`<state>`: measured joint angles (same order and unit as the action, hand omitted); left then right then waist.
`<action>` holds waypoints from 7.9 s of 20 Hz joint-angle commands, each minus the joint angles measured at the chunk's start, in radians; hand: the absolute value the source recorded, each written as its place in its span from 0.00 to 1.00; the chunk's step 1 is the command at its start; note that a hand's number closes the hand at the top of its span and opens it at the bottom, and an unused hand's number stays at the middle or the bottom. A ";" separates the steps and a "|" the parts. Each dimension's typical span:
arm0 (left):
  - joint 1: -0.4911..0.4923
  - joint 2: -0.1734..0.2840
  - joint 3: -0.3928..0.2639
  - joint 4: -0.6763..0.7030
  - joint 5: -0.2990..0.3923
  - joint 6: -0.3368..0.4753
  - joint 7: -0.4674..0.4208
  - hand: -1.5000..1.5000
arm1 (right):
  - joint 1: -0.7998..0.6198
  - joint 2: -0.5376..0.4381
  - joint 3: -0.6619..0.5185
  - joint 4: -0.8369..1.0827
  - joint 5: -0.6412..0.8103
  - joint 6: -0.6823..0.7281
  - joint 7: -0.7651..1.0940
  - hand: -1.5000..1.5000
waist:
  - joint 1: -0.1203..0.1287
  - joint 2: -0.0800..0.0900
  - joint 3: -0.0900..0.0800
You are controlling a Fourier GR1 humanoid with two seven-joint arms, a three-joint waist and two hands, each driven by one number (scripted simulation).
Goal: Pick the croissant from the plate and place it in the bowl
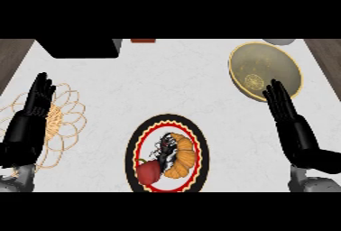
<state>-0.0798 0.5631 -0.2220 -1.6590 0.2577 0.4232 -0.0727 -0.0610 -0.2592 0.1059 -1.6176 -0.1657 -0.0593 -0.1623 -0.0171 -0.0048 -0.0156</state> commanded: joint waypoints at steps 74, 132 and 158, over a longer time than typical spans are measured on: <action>-0.117 -0.150 0.299 0.115 -0.007 -0.269 0.038 0.50 | -0.139 0.259 0.611 -0.042 1.104 0.419 0.943 0.00 | 0.019 0.004 0.016; -0.202 -0.233 0.419 0.165 -0.070 -0.384 0.034 0.50 | -0.441 -0.778 -0.136 0.735 0.748 0.243 -0.415 1.00 | 0.053 0.047 0.033; -0.241 -0.257 0.362 0.185 -0.094 -0.396 0.062 0.50 | -0.794 -0.859 -0.112 1.037 0.506 0.706 -0.790 1.00 | 0.119 0.033 0.019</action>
<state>-0.3156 0.3136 0.1495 -1.4728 0.1696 0.0209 -0.0218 -0.7969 -1.1502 -0.0589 -0.5961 0.3223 0.4936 -0.8351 0.0982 0.0302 0.0040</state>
